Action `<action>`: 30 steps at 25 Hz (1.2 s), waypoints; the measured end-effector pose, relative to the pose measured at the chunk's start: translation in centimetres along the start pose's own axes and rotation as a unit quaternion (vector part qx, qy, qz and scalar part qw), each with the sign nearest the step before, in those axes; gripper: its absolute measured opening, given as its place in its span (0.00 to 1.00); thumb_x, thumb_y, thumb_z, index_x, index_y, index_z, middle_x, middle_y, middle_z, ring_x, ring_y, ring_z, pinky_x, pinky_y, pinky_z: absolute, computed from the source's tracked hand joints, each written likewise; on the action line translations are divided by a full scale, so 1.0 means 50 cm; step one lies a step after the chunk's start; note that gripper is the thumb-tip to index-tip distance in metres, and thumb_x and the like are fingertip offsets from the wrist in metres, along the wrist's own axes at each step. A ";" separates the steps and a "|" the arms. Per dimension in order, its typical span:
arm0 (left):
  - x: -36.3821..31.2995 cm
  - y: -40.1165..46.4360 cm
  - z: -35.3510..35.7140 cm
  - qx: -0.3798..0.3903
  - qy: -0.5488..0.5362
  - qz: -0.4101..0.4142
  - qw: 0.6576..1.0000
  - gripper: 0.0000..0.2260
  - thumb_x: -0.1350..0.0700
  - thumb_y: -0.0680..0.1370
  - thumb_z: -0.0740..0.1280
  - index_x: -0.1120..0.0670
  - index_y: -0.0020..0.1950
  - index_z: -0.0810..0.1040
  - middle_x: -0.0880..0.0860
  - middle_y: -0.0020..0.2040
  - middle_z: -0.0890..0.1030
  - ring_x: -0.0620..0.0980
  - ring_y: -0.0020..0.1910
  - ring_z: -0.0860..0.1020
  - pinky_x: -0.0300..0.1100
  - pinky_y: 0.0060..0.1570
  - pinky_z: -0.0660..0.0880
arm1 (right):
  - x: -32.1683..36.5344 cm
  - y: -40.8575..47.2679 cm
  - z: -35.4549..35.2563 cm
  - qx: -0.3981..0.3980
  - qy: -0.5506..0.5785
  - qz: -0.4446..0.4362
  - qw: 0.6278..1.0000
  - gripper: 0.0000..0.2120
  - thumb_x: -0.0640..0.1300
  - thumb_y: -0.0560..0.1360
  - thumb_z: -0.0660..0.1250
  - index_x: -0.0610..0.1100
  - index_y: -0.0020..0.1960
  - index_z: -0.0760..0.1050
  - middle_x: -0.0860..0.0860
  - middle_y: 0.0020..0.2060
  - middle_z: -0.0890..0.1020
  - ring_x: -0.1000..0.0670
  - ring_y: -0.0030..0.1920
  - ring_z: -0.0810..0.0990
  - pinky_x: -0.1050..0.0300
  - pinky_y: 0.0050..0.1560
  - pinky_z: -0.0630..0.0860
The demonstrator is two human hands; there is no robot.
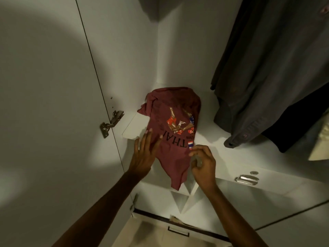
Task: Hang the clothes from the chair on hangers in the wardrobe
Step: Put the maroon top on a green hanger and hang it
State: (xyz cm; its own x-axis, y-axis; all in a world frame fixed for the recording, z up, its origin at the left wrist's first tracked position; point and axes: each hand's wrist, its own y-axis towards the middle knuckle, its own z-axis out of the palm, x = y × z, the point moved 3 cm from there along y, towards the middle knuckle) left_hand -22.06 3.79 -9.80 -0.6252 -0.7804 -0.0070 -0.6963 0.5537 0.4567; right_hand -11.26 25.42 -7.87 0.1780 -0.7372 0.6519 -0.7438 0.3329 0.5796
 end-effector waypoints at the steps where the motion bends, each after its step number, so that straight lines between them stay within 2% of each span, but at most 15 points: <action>1: 0.012 0.007 0.008 0.008 0.010 0.012 1.000 0.37 0.66 0.71 0.61 0.52 0.82 0.62 0.64 0.79 0.62 0.64 0.78 0.62 0.66 0.72 0.62 | 0.002 -0.024 0.004 -0.022 -0.009 0.010 1.000 0.17 0.22 0.63 0.67 0.41 0.44 0.81 0.50 0.47 0.81 0.53 0.50 0.80 0.60 0.51 0.79; 4: 0.046 0.050 0.008 0.006 -0.019 0.100 0.995 0.30 0.64 0.70 0.75 0.53 0.72 0.77 0.59 0.69 0.78 0.59 0.66 0.78 0.57 0.62 0.75 | -0.007 -0.076 0.020 -0.070 -0.048 0.149 0.985 0.16 0.24 0.63 0.67 0.45 0.36 0.79 0.55 0.35 0.81 0.55 0.36 0.80 0.52 0.37 0.80; 6: 0.047 0.064 -0.005 -0.026 -0.061 0.151 0.986 0.23 0.63 0.69 0.77 0.56 0.64 0.82 0.58 0.63 0.82 0.57 0.59 0.82 0.52 0.54 0.81 | -0.010 -0.116 0.042 -0.017 -0.020 0.278 0.960 0.16 0.26 0.66 0.66 0.47 0.32 0.80 0.55 0.30 0.83 0.54 0.32 0.82 0.50 0.37 0.81; 8: 0.033 0.055 -0.031 -0.083 -0.097 0.166 0.978 0.13 0.61 0.74 0.72 0.57 0.59 0.84 0.56 0.60 0.83 0.55 0.58 0.83 0.50 0.49 0.83 | 0.024 -0.161 0.079 0.109 0.126 0.398 0.902 0.13 0.29 0.72 0.67 0.43 0.37 0.84 0.49 0.35 0.87 0.47 0.36 0.86 0.41 0.45 0.83; 10: 0.011 0.044 -0.073 -0.113 -0.131 0.167 0.971 0.11 0.53 0.77 0.66 0.57 0.54 0.84 0.54 0.53 0.84 0.54 0.50 0.83 0.45 0.42 0.81 | 0.096 -0.179 0.114 0.194 0.299 0.420 0.835 0.08 0.40 0.80 0.67 0.41 0.53 0.84 0.43 0.47 0.88 0.40 0.49 0.87 0.38 0.57 0.79; 12: -0.020 0.041 -0.122 -0.127 -0.162 0.181 0.962 0.13 0.49 0.77 0.66 0.55 0.52 0.85 0.52 0.47 0.85 0.52 0.42 0.82 0.42 0.38 0.77 | 0.151 -0.152 0.122 0.121 0.442 0.421 0.783 0.19 0.55 0.82 0.61 0.44 0.64 0.79 0.43 0.57 0.85 0.40 0.59 0.83 0.41 0.62 0.78; 14: -0.055 0.043 -0.175 -0.132 -0.214 0.196 0.948 0.11 0.48 0.77 0.68 0.53 0.49 0.85 0.51 0.41 0.85 0.50 0.39 0.81 0.40 0.39 0.76 | 0.189 -0.107 0.102 -0.019 0.543 0.412 0.731 0.24 0.59 0.78 0.63 0.46 0.67 0.77 0.44 0.59 0.84 0.41 0.62 0.82 0.44 0.62 0.78; 15: -0.072 0.045 -0.194 -0.125 -0.241 0.190 0.944 0.09 0.48 0.76 0.68 0.52 0.45 0.85 0.50 0.37 0.84 0.48 0.35 0.79 0.39 0.36 0.74 | 0.194 -0.083 0.088 -0.065 0.551 0.395 0.732 0.23 0.56 0.78 0.66 0.46 0.68 0.76 0.44 0.60 0.84 0.42 0.62 0.82 0.46 0.61 0.78; 17: -0.110 0.045 -0.227 -0.065 -0.292 0.171 0.939 0.11 0.49 0.76 0.68 0.52 0.35 0.79 0.48 0.30 0.79 0.45 0.27 0.73 0.37 0.30 0.67 | 0.200 -0.042 0.044 -0.119 0.486 0.360 0.787 0.20 0.44 0.79 0.69 0.47 0.70 0.74 0.45 0.59 0.84 0.43 0.60 0.83 0.50 0.57 0.81; 20: -0.151 0.047 -0.258 -0.028 -0.389 0.165 0.906 0.14 0.50 0.76 0.63 0.50 0.31 0.72 0.45 0.27 0.75 0.45 0.26 0.72 0.37 0.29 0.66 | 0.207 0.010 -0.038 -0.158 0.361 0.307 0.866 0.31 0.28 0.68 0.60 0.48 0.67 0.77 0.42 0.54 0.85 0.39 0.55 0.84 0.42 0.55 0.82; 22: -0.145 0.074 -0.283 -0.057 -0.458 0.091 0.883 0.17 0.49 0.80 0.62 0.53 0.31 0.72 0.47 0.27 0.76 0.48 0.26 0.76 0.46 0.30 0.74 | 0.233 0.046 -0.098 -0.138 0.344 0.275 0.887 0.32 0.28 0.65 0.57 0.49 0.63 0.80 0.43 0.51 0.86 0.40 0.50 0.85 0.41 0.53 0.83; 24: -0.126 0.121 -0.319 -0.095 -0.532 -0.018 0.841 0.20 0.45 0.83 0.62 0.53 0.34 0.76 0.49 0.28 0.79 0.50 0.29 0.79 0.51 0.35 0.77 | 0.264 0.089 -0.165 -0.089 0.344 0.244 0.902 0.31 0.25 0.64 0.54 0.46 0.56 0.84 0.44 0.43 0.87 0.42 0.39 0.84 0.50 0.42 0.82; 27: -0.103 0.213 -0.403 -0.129 -0.500 -0.099 0.850 0.23 0.36 0.82 0.57 0.50 0.41 0.81 0.46 0.38 0.84 0.45 0.40 0.83 0.50 0.49 0.80 | 0.328 0.159 -0.266 0.031 0.294 0.159 0.942 0.27 0.28 0.58 0.56 0.48 0.42 0.88 0.49 0.34 0.86 0.49 0.31 0.82 0.62 0.32 0.76; 29: -0.116 0.283 -0.422 0.029 -0.541 -0.096 0.835 0.30 0.29 0.80 0.52 0.48 0.47 0.84 0.47 0.46 0.86 0.46 0.48 0.83 0.53 0.60 0.77 | 0.373 0.210 -0.312 0.107 0.256 0.107 0.955 0.25 0.30 0.54 0.57 0.46 0.38 0.88 0.48 0.33 0.86 0.50 0.31 0.82 0.64 0.32 0.76; 30: -0.138 0.302 -0.425 0.152 -0.578 -0.073 0.798 0.35 0.26 0.78 0.49 0.48 0.52 0.86 0.49 0.51 0.86 0.48 0.53 0.82 0.54 0.65 0.74 | 0.388 0.238 -0.327 0.139 0.235 0.089 0.958 0.24 0.30 0.54 0.57 0.46 0.37 0.88 0.48 0.32 0.85 0.50 0.31 0.83 0.63 0.32 0.77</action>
State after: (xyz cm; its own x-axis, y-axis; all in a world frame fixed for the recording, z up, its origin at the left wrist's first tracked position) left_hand -20.76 11.39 16.05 -0.3146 -0.1511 -0.9371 -0.7349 0.6636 0.1398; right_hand -6.12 24.68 19.65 0.2546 -0.3154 0.9142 -0.9205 0.2107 0.3291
